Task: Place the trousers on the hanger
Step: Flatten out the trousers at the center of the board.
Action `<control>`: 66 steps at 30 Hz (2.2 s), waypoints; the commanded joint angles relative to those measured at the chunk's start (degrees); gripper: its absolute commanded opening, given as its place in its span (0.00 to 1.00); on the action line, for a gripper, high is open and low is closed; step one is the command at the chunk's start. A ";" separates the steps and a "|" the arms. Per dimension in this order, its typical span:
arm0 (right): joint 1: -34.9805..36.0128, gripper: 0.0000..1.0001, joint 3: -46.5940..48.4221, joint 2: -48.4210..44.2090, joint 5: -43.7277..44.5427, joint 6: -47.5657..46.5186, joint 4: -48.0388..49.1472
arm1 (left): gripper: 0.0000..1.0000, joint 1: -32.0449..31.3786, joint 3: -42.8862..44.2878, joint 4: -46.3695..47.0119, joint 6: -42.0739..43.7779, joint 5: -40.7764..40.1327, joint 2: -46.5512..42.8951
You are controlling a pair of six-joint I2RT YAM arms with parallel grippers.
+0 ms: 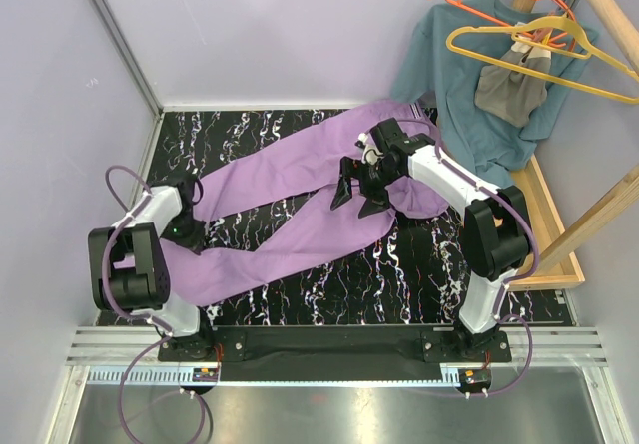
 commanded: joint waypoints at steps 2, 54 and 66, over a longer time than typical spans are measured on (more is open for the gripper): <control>-0.38 0.96 3.91 -0.82 -0.47 -0.35 -1.40 | 0.00 -0.43 10.68 -7.64 3.20 -7.59 -7.77; -0.20 0.98 1.72 0.59 -7.24 1.32 -0.79 | 0.76 5.11 3.48 -14.14 16.22 -9.55 -25.40; -0.20 0.98 1.81 0.15 -6.80 0.44 -0.96 | 0.79 1.76 7.19 -5.90 29.83 -9.18 -5.85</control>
